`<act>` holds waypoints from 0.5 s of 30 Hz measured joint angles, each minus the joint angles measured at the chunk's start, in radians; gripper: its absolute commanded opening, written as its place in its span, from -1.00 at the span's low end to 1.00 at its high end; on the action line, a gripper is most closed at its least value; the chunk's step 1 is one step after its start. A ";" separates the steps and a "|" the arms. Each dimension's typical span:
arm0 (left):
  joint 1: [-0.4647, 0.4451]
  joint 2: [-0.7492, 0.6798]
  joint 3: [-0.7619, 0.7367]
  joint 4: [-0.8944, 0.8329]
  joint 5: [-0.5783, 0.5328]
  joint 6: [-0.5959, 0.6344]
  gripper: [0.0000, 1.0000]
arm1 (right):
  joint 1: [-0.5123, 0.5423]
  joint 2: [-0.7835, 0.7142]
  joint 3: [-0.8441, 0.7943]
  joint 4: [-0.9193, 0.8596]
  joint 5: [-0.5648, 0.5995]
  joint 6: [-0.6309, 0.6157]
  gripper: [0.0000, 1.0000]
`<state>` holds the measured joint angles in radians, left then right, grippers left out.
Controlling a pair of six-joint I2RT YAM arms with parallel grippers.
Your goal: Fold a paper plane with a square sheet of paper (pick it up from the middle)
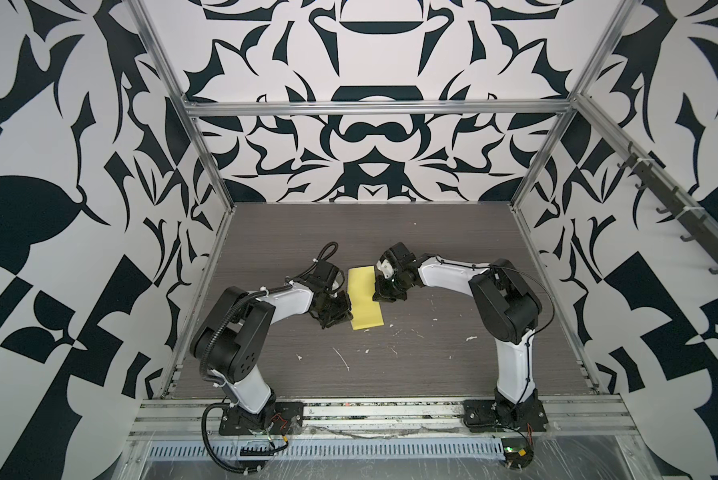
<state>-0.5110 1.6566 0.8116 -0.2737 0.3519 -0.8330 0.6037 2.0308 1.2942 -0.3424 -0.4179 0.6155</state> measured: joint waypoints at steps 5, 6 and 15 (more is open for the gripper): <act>0.000 -0.069 -0.023 -0.089 -0.041 0.011 -1.00 | 0.000 0.000 0.000 0.000 0.000 0.000 -1.00; -0.002 -0.086 -0.023 -0.091 -0.040 0.010 -1.00 | 0.000 0.000 0.000 0.000 0.000 0.000 -1.00; -0.055 -0.087 -0.010 0.001 -0.015 -0.039 -1.00 | 0.000 0.000 0.000 0.000 0.000 0.000 -1.00</act>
<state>-0.5659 1.5700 0.8021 -0.2726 0.3367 -0.8722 0.6037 2.0308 1.2942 -0.3424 -0.4179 0.6155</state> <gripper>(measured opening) 0.040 0.052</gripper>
